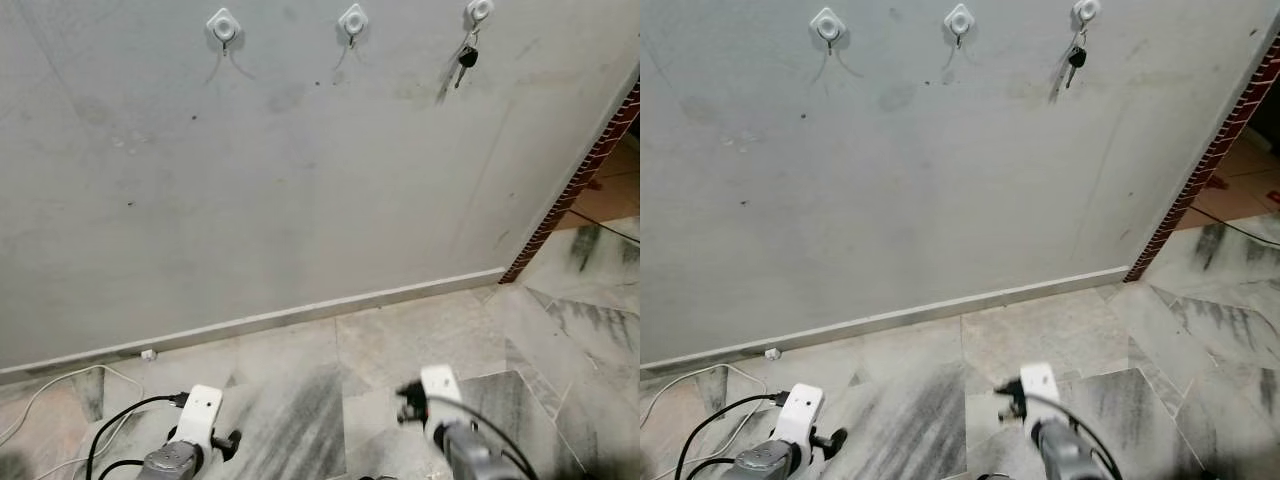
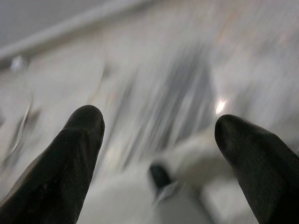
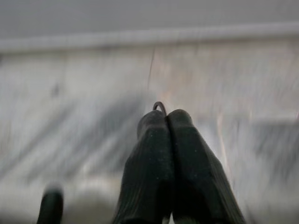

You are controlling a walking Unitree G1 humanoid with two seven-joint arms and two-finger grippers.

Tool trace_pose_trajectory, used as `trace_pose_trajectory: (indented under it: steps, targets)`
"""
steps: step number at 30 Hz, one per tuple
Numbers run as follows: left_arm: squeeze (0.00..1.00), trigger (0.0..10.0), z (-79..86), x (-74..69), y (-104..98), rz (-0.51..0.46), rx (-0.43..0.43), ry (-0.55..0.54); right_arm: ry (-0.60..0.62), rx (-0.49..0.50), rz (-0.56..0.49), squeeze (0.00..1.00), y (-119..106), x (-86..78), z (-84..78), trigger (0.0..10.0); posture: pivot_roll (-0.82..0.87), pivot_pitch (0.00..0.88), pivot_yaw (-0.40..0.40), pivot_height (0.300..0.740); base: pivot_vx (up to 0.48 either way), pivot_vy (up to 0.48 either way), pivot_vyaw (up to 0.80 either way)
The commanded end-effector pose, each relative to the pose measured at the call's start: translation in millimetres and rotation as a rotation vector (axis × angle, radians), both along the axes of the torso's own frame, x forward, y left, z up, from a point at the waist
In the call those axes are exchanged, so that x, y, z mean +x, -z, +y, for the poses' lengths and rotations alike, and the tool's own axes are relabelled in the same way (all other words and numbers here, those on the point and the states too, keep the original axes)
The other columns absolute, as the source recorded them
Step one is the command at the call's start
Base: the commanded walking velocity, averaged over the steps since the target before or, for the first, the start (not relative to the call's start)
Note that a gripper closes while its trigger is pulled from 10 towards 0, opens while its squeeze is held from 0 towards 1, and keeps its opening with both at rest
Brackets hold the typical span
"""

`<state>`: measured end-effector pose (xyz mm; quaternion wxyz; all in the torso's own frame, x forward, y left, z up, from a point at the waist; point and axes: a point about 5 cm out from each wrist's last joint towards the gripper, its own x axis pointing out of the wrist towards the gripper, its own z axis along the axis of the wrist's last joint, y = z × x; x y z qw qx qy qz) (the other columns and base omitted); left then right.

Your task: Hang keys on a hook

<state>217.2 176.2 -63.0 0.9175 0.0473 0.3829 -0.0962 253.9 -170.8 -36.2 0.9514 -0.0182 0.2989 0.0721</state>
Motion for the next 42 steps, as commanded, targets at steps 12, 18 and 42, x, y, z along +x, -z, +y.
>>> trace_pose_trajectory:
  steps: [12,18,42]
  targets:
    - [0.0,10.0,-12.1,51.3,-64,-0.485,-0.118,-0.036,-0.029,0.035,-0.279,0.0,-36,23.7,4.4,10.0,-0.03,0.137,-0.005,0.74,0.0,0.0,0.0]
    - [0.0,10.0,-9.4,52.8,-96,-0.668,-0.039,-0.035,-0.058,0.014,-0.505,0.0,-78,36.4,4.2,10.0,-0.03,0.163,-0.009,0.74,0.0,0.0,0.0]
    - [0.0,10.0,-22.9,56.5,-140,-0.762,-0.048,-0.019,-0.131,0.04,-0.637,0.0,-129,41.2,29.4,10.0,-0.03,0.156,0.0,0.74,0.0,-0.017,0.11]
